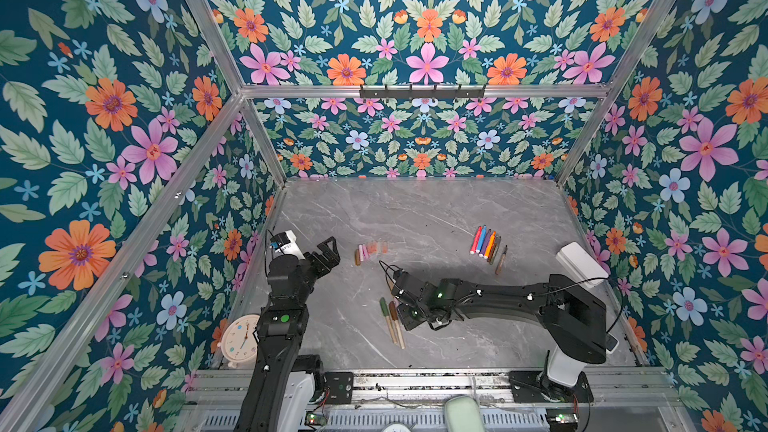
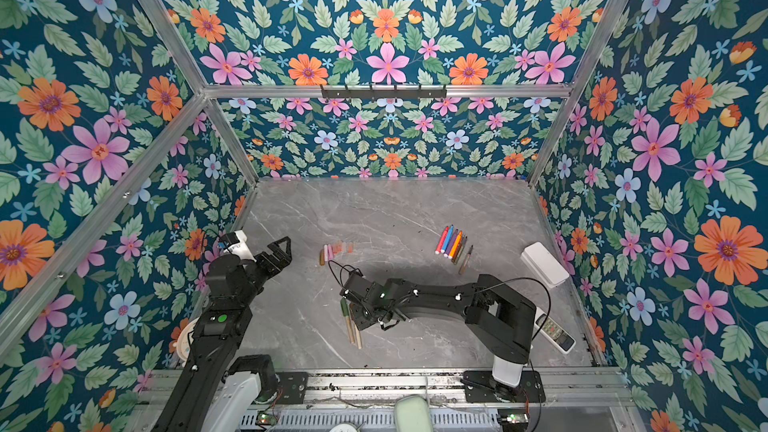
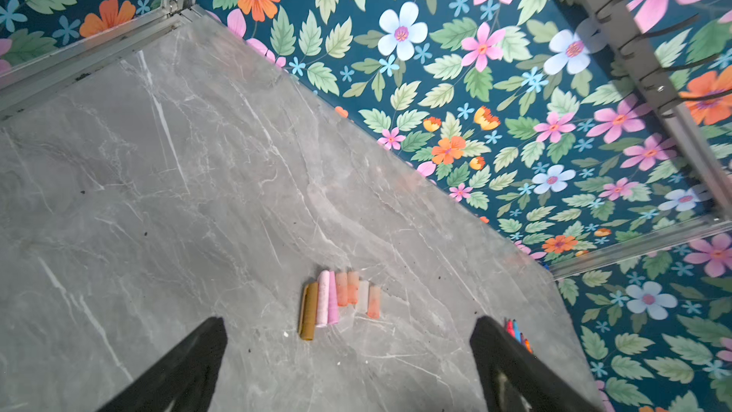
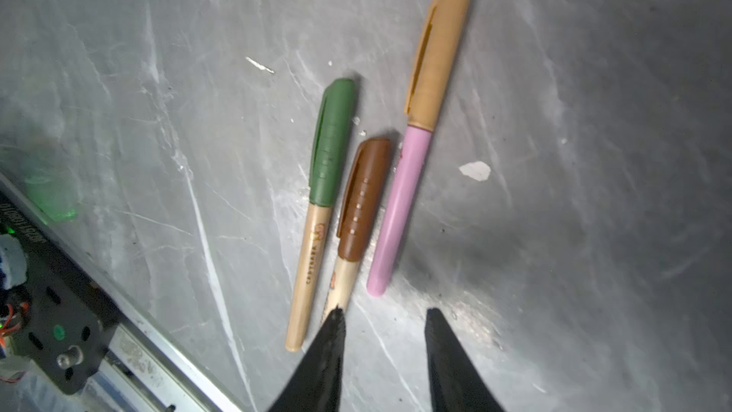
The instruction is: Open the pen caps
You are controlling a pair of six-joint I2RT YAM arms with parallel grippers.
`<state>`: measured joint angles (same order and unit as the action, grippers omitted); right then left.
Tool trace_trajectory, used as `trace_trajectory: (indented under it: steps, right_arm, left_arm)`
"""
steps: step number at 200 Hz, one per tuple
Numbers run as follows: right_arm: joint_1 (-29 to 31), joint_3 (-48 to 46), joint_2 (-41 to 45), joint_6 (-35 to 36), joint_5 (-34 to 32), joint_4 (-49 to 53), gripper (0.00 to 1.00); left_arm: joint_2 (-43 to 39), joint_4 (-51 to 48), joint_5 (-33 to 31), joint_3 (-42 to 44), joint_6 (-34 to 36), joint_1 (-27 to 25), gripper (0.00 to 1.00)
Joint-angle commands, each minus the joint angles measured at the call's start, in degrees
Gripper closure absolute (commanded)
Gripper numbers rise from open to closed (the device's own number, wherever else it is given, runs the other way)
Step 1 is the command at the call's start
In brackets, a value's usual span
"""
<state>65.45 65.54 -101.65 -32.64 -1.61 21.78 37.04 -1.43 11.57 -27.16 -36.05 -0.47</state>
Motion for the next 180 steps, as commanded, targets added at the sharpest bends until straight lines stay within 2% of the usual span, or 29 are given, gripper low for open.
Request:
trace_trajectory:
  steps: [1, 15, 58, 69, 100, 113, 126, 138, 157, 180]
  right_arm:
    - [0.1, 1.6, -0.5, 2.0, -0.5, 1.5, 0.64]
    - [0.1, 2.0, -0.6, 3.0, -0.7, 1.9, 0.64]
    - [0.1, 7.1, -3.6, 5.0, -4.3, 8.9, 0.64]
    - [0.1, 8.2, -4.2, 5.4, -4.8, 10.2, 0.64]
    - [-0.1, 12.6, -7.3, 6.9, -2.7, 13.2, 0.64]
    - [-0.3, 14.0, -9.2, 6.9, -1.7, 14.2, 0.65]
    - [-0.8, 14.9, -10.9, 6.3, -0.7, 14.7, 0.66]
    - [-1.2, 15.8, -12.3, 6.0, -0.3, 15.4, 0.67]
    - [-1.4, 17.1, -13.6, 5.7, -1.6, 16.9, 0.69]
    - [-1.8, 17.6, -14.2, 5.1, -2.1, 17.9, 0.71]
  left_arm:
    - [-2.6, -1.4, 2.1, -0.8, -1.1, 0.0, 0.00]
    - [-3.5, -5.0, 4.5, -3.7, 2.1, 0.0, 0.00]
    - [-0.2, -27.8, 3.7, -21.4, 18.5, -0.2, 0.00]
    - [0.3, -30.3, 3.3, -23.1, 19.0, -1.2, 0.00]
    - [0.1, -34.7, 9.5, -26.6, 15.6, -1.2, 0.00]
    - [-1.5, -35.6, 10.2, -26.5, 17.6, -1.2, 0.00]
    - [-3.6, -35.5, 8.1, -24.4, 19.7, -1.3, 0.02]
    - [-5.5, -34.9, 6.2, -22.3, 18.5, -1.2, 0.03]
    - [-8.0, -32.4, 9.0, -18.4, 18.1, -1.2, 0.04]
    - [-9.8, -31.7, 6.3, -16.9, 17.2, -1.2, 0.05]
